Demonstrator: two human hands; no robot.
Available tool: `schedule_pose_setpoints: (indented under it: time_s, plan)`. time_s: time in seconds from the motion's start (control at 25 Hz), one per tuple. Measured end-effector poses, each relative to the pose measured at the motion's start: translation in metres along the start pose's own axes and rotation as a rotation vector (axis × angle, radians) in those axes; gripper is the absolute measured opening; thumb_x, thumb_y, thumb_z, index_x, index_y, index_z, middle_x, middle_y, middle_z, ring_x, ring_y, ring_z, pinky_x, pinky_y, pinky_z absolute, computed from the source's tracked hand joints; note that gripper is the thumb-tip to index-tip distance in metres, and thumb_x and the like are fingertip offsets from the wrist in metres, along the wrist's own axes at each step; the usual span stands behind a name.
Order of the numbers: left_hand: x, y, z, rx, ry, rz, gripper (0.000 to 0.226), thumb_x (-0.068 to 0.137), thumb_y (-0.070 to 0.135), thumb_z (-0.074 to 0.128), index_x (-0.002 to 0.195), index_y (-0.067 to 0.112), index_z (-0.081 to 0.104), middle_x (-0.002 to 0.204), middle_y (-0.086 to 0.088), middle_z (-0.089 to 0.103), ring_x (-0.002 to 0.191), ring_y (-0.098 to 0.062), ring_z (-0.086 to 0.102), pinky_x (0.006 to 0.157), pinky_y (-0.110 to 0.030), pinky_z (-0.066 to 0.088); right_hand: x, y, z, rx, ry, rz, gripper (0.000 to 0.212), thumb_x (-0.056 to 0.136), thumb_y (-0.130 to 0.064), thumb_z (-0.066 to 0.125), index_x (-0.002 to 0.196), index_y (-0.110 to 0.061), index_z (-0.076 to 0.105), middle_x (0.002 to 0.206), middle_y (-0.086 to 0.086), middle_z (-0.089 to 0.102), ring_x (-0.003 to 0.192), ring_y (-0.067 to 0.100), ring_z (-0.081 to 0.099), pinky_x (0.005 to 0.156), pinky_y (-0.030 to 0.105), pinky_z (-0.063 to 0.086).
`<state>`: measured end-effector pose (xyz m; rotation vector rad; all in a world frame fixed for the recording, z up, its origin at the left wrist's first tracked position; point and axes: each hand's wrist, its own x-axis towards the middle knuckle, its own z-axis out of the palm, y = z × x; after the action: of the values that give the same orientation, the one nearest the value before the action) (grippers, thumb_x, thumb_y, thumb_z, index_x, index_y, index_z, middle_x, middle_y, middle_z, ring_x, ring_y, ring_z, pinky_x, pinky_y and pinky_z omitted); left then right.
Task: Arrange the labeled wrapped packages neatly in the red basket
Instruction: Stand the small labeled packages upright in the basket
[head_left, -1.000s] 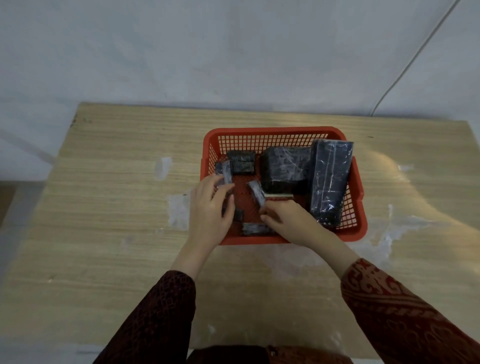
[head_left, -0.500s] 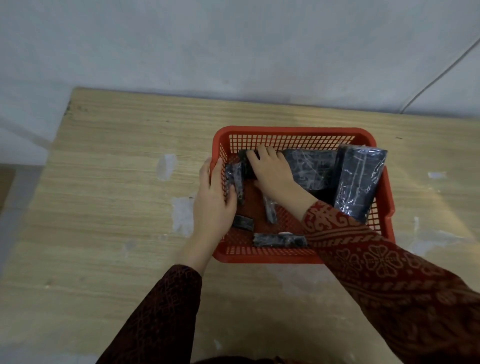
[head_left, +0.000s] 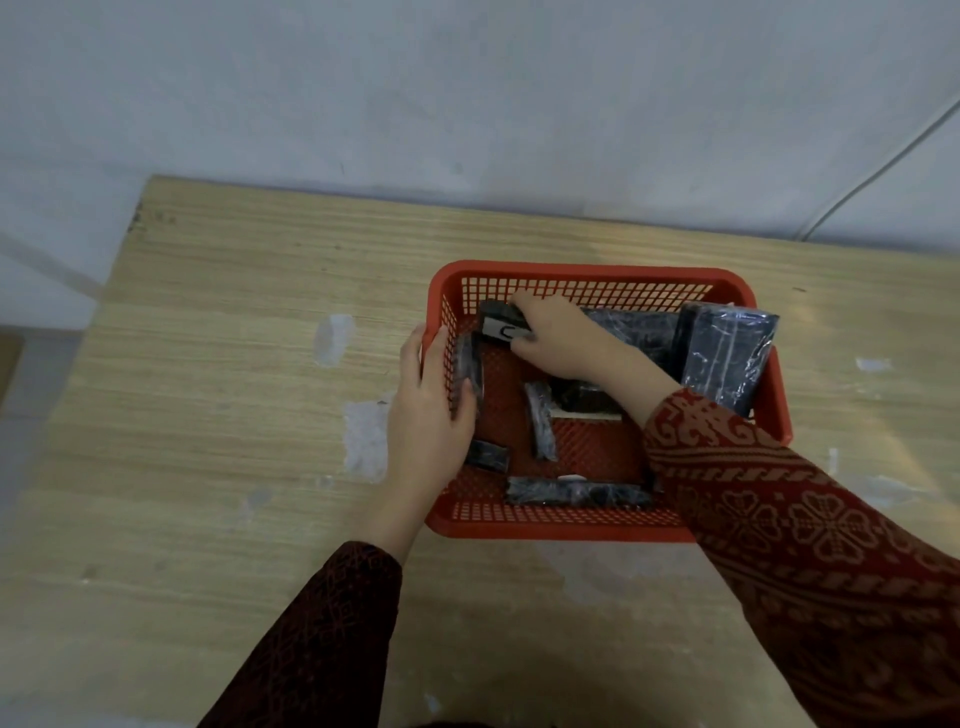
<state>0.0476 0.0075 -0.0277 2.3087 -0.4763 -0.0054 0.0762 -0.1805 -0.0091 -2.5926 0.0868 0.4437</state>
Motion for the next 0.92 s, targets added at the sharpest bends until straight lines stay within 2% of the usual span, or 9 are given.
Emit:
schedule_pose_setpoints:
  time_s: [0.12, 0.2, 0.28, 0.4, 0.56, 0.64, 0.72, 0.8, 0.92]
  plan:
    - [0.001, 0.000, 0.000, -0.004, -0.002, 0.011, 0.054, 0.091, 0.012, 0.054, 0.141, 0.008, 0.037, 0.148, -0.013, 0.031, 0.119, 0.004, 0.031, 0.090, -0.004, 0.026, 0.000, 0.000, -0.012, 0.194, -0.077, 0.084, 0.019, 0.087, -0.016, 0.058, 0.101, -0.003, 0.057, 0.089, 0.010, 0.059, 0.080, 0.027, 0.057, 0.054, 0.026, 0.037]
    - [0.000, 0.000, 0.000, 0.007, -0.003, 0.006, 0.053, 0.091, 0.014, 0.054, 0.141, 0.009, 0.037, 0.149, -0.012, 0.030, 0.124, -0.004, 0.034, 0.089, -0.007, 0.030, 0.000, 0.002, -0.017, 0.319, -0.103, 0.132, 0.030, 0.087, -0.015, 0.061, 0.114, -0.003, 0.054, 0.103, 0.012, 0.060, 0.088, 0.028, 0.063, 0.063, 0.028, 0.052]
    - [0.000, -0.001, 0.000, 0.010, 0.001, 0.001, 0.053, 0.092, 0.014, 0.054, 0.142, 0.010, 0.037, 0.149, -0.011, 0.030, 0.121, 0.001, 0.033, 0.088, -0.010, 0.033, -0.001, 0.004, -0.017, 0.390, -0.086, 0.167, 0.039, 0.087, -0.015, 0.063, 0.122, -0.007, 0.046, 0.112, 0.009, 0.055, 0.091, 0.028, 0.065, 0.073, 0.037, 0.059]
    - [0.000, -0.001, 0.000, 0.015, 0.005, 0.007, 0.053, 0.092, 0.015, 0.054, 0.142, 0.010, 0.036, 0.149, -0.011, 0.030, 0.112, 0.014, 0.022, 0.085, -0.009, 0.034, 0.002, 0.007, -0.013, 0.275, -0.031, 0.173, 0.038, 0.087, -0.021, 0.064, 0.119, -0.009, 0.047, 0.114, 0.014, 0.058, 0.092, 0.030, 0.063, 0.081, 0.044, 0.056]
    - [0.001, -0.002, 0.001, 0.007, 0.008, 0.027, 0.054, 0.091, 0.013, 0.055, 0.141, 0.008, 0.037, 0.148, -0.013, 0.031, 0.112, 0.015, 0.021, 0.088, 0.002, 0.025, 0.010, 0.002, 0.000, 0.226, 0.040, 0.248, 0.036, 0.090, -0.021, 0.060, 0.120, -0.003, 0.053, 0.119, 0.019, 0.059, 0.103, 0.033, 0.059, 0.077, 0.033, 0.047]
    - [0.001, -0.002, 0.001, 0.000, 0.012, 0.022, 0.054, 0.091, 0.012, 0.055, 0.141, 0.007, 0.037, 0.148, -0.014, 0.031, 0.111, 0.015, 0.021, 0.089, 0.001, 0.025, 0.013, -0.002, 0.006, 0.207, 0.089, 0.308, 0.033, 0.091, -0.019, 0.059, 0.116, 0.001, 0.054, 0.118, 0.021, 0.060, 0.106, 0.033, 0.057, 0.072, 0.027, 0.038]
    - [0.001, -0.002, 0.001, -0.008, 0.016, 0.025, 0.054, 0.090, 0.010, 0.055, 0.141, 0.006, 0.037, 0.148, -0.015, 0.031, 0.109, 0.015, 0.022, 0.088, -0.003, 0.028, 0.018, -0.003, 0.008, 0.207, 0.084, 0.367, 0.036, 0.091, -0.018, 0.059, 0.120, 0.002, 0.051, 0.120, 0.021, 0.058, 0.109, 0.033, 0.055, 0.075, 0.029, 0.041]
    - [0.001, -0.002, 0.001, -0.002, 0.017, 0.027, 0.054, 0.090, 0.011, 0.056, 0.140, 0.006, 0.038, 0.148, -0.015, 0.032, 0.110, 0.012, 0.028, 0.086, -0.007, 0.031, 0.022, -0.001, 0.006, 0.217, 0.024, 0.410, 0.039, 0.092, -0.017, 0.058, 0.125, 0.002, 0.048, 0.124, 0.021, 0.056, 0.112, 0.035, 0.056, 0.087, 0.035, 0.047]
    - [0.001, -0.001, 0.001, 0.007, 0.018, 0.033, 0.054, 0.090, 0.010, 0.056, 0.140, 0.005, 0.039, 0.147, -0.017, 0.033, 0.115, -0.001, 0.036, 0.087, -0.009, 0.031, 0.026, 0.000, 0.003, 0.254, -0.026, 0.448, 0.037, 0.092, -0.013, 0.056, 0.125, 0.002, 0.049, 0.128, 0.023, 0.055, 0.113, 0.038, 0.056, 0.096, 0.043, 0.050]
